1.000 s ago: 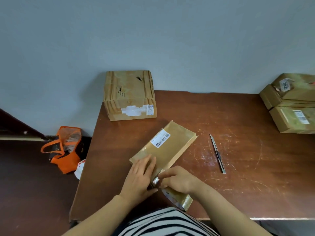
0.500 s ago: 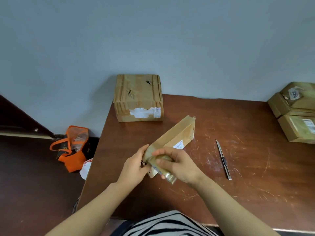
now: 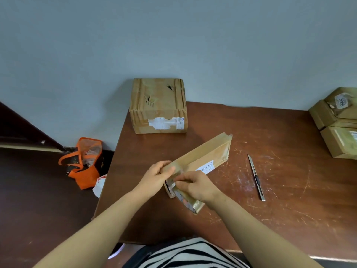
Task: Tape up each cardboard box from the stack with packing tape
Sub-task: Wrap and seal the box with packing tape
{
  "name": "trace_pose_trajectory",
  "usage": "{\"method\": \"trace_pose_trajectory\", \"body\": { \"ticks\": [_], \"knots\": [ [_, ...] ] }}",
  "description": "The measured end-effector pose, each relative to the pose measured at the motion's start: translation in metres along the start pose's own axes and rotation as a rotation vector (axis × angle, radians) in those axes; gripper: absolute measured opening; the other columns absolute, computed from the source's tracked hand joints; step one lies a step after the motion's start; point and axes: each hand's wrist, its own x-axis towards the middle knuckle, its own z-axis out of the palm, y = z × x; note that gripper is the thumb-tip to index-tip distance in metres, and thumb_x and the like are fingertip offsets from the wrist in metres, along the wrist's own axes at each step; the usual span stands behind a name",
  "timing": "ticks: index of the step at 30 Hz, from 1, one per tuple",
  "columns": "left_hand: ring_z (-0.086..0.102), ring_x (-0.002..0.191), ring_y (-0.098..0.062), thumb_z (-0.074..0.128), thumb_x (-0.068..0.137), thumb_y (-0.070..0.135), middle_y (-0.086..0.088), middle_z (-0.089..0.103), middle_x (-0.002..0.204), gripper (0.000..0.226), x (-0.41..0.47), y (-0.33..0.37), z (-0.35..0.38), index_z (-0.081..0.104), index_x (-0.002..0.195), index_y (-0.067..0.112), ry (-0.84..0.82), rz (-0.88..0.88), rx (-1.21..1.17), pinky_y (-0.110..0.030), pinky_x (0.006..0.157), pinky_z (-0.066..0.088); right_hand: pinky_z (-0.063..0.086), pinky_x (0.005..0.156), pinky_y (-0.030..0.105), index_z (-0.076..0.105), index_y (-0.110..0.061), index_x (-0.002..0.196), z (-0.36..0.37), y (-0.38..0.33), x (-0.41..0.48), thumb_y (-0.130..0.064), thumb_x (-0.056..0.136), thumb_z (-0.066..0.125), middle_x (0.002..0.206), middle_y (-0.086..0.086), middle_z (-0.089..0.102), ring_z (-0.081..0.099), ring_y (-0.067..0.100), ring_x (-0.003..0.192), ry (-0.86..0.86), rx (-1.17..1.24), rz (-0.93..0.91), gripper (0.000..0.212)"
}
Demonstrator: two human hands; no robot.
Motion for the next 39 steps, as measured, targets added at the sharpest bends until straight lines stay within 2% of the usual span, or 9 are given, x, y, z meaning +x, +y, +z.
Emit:
{"method": "trace_pose_trajectory", "body": {
  "ticks": [6,11,15,19,24,28,32,36,39],
  "knots": [
    [0.06,0.099,-0.018,0.05,0.098,0.035,0.002,0.064,0.1,0.02,0.022,-0.002,-0.005,0.061,0.103,0.02,0.147,-0.075,-0.013,-0.038,0.088,0.05,0.049,0.084,0.014,0.055,-0.034,0.125,-0.004,0.002,0.003,0.003,0.084,0.058,0.094,-0.009,0.066,0.063,0.007,0.086,-0.039,0.189,-0.087,0.055],
    [0.044,0.13,-0.021,0.039,0.102,0.018,-0.006,0.051,0.139,0.036,0.027,-0.005,-0.008,0.052,0.135,0.01,0.298,-0.054,0.149,-0.03,0.108,0.031,0.045,0.099,0.022,0.044,-0.03,0.139,-0.001,0.008,0.015,-0.016,0.087,0.068,0.099,-0.014,0.06,0.058,0.008,0.107,0.007,0.201,-0.101,0.058],
    [0.002,0.147,-0.018,0.071,0.08,0.017,-0.004,0.002,0.16,0.102,0.0,-0.036,0.002,0.0,0.153,0.014,0.068,0.054,0.257,-0.033,0.12,0.008,0.045,0.103,0.03,0.044,-0.023,0.141,0.005,0.008,0.032,-0.021,0.089,0.067,0.11,-0.01,0.065,0.061,0.005,0.106,0.023,0.2,-0.125,0.057],
    [-0.035,0.136,-0.012,0.082,0.055,0.059,0.007,-0.042,0.141,0.153,-0.003,-0.061,0.023,-0.035,0.141,0.009,0.065,0.096,0.674,-0.034,0.114,-0.017,0.045,0.104,0.03,0.043,-0.027,0.141,0.008,0.005,0.042,-0.029,0.091,0.064,0.12,-0.004,0.064,0.059,0.008,0.113,0.032,0.141,-0.112,0.055],
    [0.007,0.143,-0.038,0.076,0.052,0.057,-0.023,0.003,0.156,0.141,0.006,-0.065,0.031,-0.01,0.149,-0.001,0.203,0.217,0.63,-0.048,0.119,0.011,0.039,0.109,0.034,0.038,-0.026,0.145,0.009,0.005,0.039,-0.029,0.095,0.058,0.129,-0.007,0.059,0.053,0.009,0.12,0.056,0.065,-0.113,0.054],
    [0.002,0.144,-0.03,0.056,0.039,0.074,-0.017,0.002,0.157,0.149,0.014,-0.059,0.021,-0.015,0.148,0.001,0.166,0.175,0.657,-0.031,0.115,0.004,0.054,0.085,0.03,0.061,-0.038,0.123,0.005,0.016,0.011,-0.034,0.094,0.057,0.065,-0.02,0.064,0.06,0.003,0.063,0.107,-0.078,-0.134,0.03],
    [0.002,0.143,-0.028,0.079,0.047,0.066,-0.013,0.002,0.156,0.152,0.019,-0.052,0.017,-0.016,0.149,0.006,0.158,0.161,0.782,-0.035,0.117,0.005,0.052,0.064,0.018,0.069,-0.035,0.113,0.006,0.038,-0.022,-0.036,0.094,0.056,0.048,-0.016,0.057,0.058,0.003,0.046,0.067,-0.236,0.042,0.023],
    [0.003,0.143,-0.029,0.077,0.051,0.067,-0.012,0.004,0.154,0.145,0.016,-0.047,0.016,-0.012,0.15,0.01,0.156,0.148,0.855,-0.036,0.117,0.007,0.054,0.063,0.024,0.068,-0.042,0.075,0.003,0.034,-0.01,-0.032,0.092,0.047,0.08,-0.014,0.071,0.062,0.014,0.054,0.001,-0.323,0.198,0.029],
    [0.0,0.143,-0.029,0.074,0.054,0.069,-0.01,0.0,0.155,0.141,0.015,-0.043,0.016,-0.012,0.15,0.012,0.098,0.133,0.943,-0.039,0.118,0.004,0.046,0.064,0.022,0.07,-0.038,0.108,0.008,0.032,0.008,-0.028,0.089,0.043,0.093,-0.008,0.068,0.054,0.009,0.065,-0.055,-0.481,0.228,0.034]
  ]
}}
